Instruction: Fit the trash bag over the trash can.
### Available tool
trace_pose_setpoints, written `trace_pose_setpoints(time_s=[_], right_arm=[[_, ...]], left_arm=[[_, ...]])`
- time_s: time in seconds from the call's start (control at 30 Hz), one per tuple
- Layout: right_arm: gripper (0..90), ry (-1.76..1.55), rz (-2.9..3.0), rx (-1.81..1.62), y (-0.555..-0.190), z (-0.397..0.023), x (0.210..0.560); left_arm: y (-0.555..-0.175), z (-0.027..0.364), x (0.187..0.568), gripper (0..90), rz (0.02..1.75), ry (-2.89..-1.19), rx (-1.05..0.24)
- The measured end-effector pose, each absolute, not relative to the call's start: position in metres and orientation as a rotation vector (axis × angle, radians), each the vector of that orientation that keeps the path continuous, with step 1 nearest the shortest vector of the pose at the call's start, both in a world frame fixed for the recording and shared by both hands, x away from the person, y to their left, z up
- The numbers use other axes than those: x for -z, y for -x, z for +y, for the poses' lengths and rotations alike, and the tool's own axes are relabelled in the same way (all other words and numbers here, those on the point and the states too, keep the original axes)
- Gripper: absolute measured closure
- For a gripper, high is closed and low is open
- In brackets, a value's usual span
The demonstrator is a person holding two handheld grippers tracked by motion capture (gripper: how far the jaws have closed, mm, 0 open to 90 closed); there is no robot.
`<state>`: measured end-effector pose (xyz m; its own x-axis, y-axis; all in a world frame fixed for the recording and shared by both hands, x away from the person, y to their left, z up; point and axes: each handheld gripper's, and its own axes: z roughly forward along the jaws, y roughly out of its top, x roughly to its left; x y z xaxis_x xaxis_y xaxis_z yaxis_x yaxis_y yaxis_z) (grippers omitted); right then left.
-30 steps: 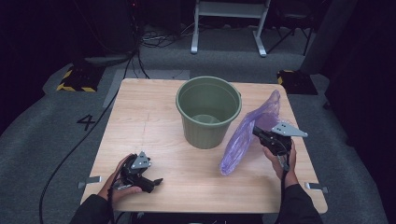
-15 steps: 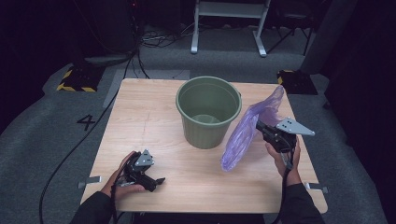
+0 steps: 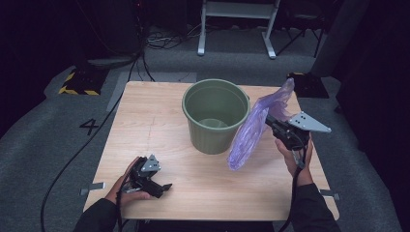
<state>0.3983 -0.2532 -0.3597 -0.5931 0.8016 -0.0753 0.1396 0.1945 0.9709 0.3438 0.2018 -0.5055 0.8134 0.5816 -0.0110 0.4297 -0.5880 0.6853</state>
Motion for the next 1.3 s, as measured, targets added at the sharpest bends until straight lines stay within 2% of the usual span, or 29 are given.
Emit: trace_pose_setpoints(time_s=[0.53,0.8,0.87,0.93,0.97,1.0,1.03,1.07,1.13,1.3], right_arm=[[89.6,-0.847,1.809,-1.462,-0.389,-0.26,0.329],[89.6,-0.902,1.75,-1.445,-0.403,-0.259,0.326],[89.5,-0.915,1.739,-1.445,-0.407,-0.257,0.325],[89.5,-0.92,1.726,-1.438,-0.409,-0.256,0.323],[89.5,-0.92,1.726,-1.438,-0.409,-0.256,0.323],[89.5,-0.923,1.715,-1.428,-0.41,-0.255,0.322],[89.5,-0.926,1.707,-1.423,-0.412,-0.254,0.32],[89.5,-0.932,1.698,-1.433,-0.414,-0.253,0.316],[89.5,-0.927,1.696,-1.424,-0.416,-0.251,0.312],[89.6,-0.912,1.687,-1.42,-0.418,-0.245,0.302]], left_arm=[[-0.344,0.201,0.506,0.0,0.745,-2.286,-0.28],[-0.345,0.199,0.504,0.1,0.75,-2.307,-0.277],[-0.345,0.198,0.503,2.6,0.756,-2.308,-0.279],[-0.345,0.196,0.501,10.7,0.748,-2.303,-0.284],[-0.344,0.195,0.5,10.7,0.735,-2.302,-0.287],[-0.343,0.194,0.498,17.8,0.728,-2.306,-0.303],[-0.342,0.191,0.497,19.9,0.726,-2.311,-0.317],[-0.34,0.188,0.494,15.1,0.703,-2.321,-0.316],[-0.338,0.187,0.491,18.4,0.675,-2.314,-0.321],[-0.338,0.188,0.48,16.1,0.671,-2.252,-0.314]])
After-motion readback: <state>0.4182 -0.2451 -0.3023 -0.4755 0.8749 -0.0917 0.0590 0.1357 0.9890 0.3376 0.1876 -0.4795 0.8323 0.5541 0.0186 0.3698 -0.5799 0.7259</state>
